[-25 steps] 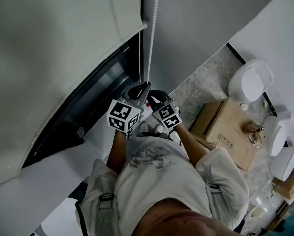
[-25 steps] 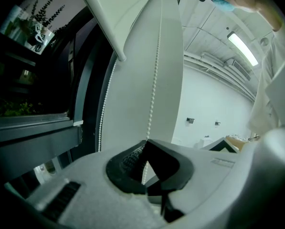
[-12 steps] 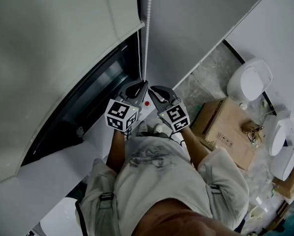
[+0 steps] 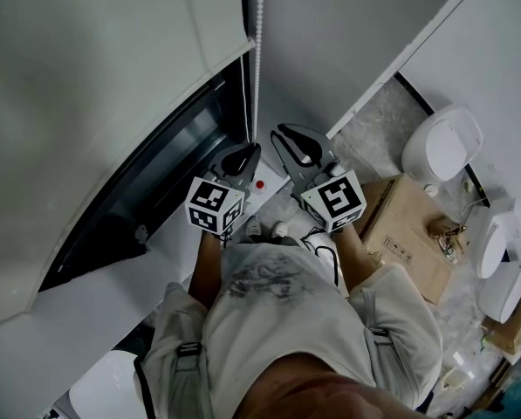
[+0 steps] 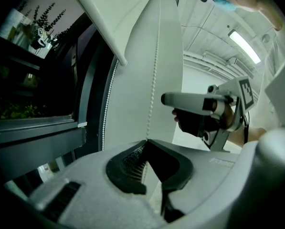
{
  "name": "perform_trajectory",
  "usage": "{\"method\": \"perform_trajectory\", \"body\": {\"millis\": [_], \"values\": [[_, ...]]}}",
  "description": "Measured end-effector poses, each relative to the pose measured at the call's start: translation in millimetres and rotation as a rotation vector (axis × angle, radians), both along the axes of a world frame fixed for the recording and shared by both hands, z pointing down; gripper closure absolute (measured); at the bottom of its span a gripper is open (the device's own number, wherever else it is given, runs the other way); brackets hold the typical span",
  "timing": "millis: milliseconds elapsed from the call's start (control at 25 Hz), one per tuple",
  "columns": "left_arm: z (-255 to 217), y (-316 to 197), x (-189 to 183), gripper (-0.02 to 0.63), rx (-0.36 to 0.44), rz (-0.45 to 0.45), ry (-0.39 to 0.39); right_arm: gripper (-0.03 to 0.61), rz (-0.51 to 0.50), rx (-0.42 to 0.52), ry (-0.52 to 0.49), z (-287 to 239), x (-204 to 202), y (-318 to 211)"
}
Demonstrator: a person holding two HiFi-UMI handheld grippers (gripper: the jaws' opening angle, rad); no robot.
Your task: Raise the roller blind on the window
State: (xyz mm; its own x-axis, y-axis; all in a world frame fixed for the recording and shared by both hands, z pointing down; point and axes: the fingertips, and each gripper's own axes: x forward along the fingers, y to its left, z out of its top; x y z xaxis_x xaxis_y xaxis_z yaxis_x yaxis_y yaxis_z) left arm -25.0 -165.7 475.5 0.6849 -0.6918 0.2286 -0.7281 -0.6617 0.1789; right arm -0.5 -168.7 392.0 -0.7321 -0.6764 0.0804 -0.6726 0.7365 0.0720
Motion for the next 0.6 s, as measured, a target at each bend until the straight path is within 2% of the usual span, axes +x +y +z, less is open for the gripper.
{"method": "perform_trajectory", "body": {"millis": [280,600], "values": [[-2,1,2,0.604,0.002,-0.002,0.001,0.491,-0.065,0.130,-0.082,-83,-13,8],[1,1,5,0.604,0.002,0.004,0.004,0.477,-0.099,0.187,-0.069,-124,-25,0]]}}
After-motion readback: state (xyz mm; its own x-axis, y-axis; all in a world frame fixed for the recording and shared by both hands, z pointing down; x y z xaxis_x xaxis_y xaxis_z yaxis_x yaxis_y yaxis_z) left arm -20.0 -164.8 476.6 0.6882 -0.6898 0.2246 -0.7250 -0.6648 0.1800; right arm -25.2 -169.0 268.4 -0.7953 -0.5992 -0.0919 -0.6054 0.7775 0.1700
